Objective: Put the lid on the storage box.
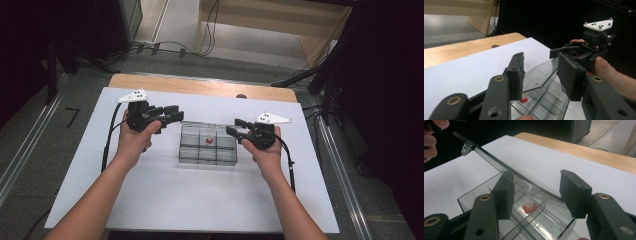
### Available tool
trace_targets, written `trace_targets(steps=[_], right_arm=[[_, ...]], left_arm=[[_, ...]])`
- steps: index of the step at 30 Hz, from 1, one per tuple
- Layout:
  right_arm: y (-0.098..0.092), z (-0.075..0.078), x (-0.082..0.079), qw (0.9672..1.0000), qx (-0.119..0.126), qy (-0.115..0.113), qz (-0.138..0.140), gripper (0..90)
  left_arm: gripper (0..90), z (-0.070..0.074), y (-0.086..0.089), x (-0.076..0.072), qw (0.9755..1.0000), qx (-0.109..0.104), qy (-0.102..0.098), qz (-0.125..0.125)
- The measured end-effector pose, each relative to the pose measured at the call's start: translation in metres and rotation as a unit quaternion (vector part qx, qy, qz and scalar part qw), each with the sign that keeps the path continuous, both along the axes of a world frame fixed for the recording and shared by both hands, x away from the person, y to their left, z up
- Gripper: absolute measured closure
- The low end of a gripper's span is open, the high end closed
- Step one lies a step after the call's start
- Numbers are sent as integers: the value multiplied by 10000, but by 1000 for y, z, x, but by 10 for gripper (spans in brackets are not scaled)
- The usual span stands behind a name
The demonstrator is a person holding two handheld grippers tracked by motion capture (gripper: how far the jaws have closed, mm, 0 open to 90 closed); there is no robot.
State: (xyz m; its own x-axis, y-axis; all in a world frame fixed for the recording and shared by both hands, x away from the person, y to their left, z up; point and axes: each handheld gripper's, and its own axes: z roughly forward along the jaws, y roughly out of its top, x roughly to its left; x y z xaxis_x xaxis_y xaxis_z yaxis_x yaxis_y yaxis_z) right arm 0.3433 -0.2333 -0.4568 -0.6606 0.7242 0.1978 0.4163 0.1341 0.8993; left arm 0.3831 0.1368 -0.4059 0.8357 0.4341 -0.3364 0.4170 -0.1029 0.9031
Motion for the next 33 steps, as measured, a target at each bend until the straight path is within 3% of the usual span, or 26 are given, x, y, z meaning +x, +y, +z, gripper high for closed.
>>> trace_targets(steps=[11,18,33], right_arm=[[5,-3,-9,9999,-117,-46,-53,399],[7,-5,-12,9998,-181,-39,-49,372],[14,-8,-19,9993,-225,-87,-280,318]], left_arm=[[685,-20,-4,-4,9995,209,240,-71],[698,-26,-6,-3,9991,222,348,-54],[668,-31,-5,-5,9990,247,373,0]])
